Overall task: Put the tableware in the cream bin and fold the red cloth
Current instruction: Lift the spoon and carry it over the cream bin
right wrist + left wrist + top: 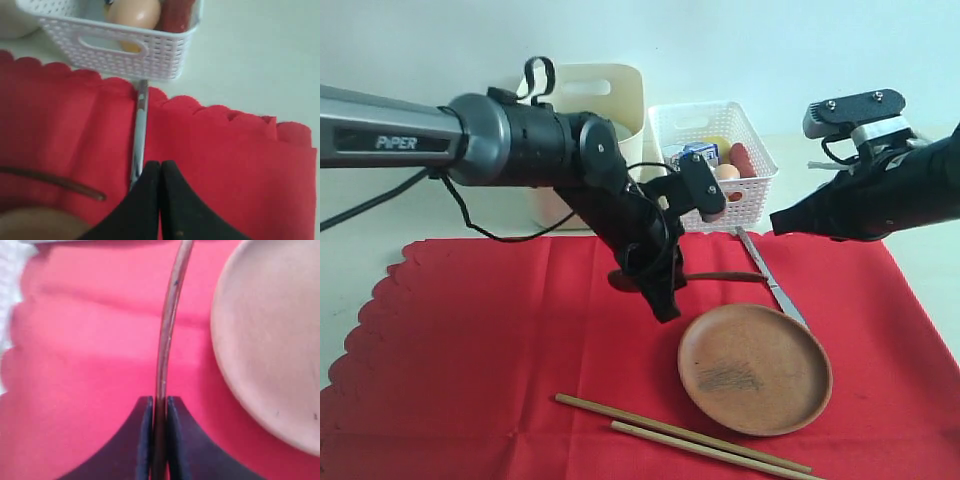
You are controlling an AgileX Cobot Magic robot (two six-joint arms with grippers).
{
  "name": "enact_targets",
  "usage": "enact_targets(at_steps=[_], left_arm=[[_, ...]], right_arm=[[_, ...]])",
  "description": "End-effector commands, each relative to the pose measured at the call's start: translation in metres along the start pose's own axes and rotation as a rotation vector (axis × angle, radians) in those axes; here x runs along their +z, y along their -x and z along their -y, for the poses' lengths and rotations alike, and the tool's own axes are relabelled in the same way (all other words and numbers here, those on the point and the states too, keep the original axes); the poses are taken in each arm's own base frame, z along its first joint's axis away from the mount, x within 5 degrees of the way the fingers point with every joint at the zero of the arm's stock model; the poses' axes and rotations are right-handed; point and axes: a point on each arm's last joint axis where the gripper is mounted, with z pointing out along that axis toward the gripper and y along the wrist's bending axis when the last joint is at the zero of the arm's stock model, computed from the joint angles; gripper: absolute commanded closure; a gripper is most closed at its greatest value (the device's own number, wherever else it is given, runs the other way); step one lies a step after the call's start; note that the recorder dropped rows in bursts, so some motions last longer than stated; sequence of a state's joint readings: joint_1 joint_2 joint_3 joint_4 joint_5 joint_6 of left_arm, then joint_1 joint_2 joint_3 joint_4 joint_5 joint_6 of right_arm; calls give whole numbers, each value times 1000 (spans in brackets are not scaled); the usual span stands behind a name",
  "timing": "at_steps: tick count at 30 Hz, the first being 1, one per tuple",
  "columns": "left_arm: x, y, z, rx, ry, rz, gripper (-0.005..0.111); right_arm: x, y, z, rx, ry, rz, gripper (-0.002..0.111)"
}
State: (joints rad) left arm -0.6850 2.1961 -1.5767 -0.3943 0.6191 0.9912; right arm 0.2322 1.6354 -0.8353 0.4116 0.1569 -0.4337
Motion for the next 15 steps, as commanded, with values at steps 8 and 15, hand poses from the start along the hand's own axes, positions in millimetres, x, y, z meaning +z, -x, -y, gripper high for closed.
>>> enact_targets(at_steps=[8,15], left_arm=[[-103,23,-6,-7,177,-3,107],[-165,12,-30,-99,309,67,107]], right_arm=[[-32,10,-15,10,152,-142,108],[-43,28,-21,32,222,-163,108]])
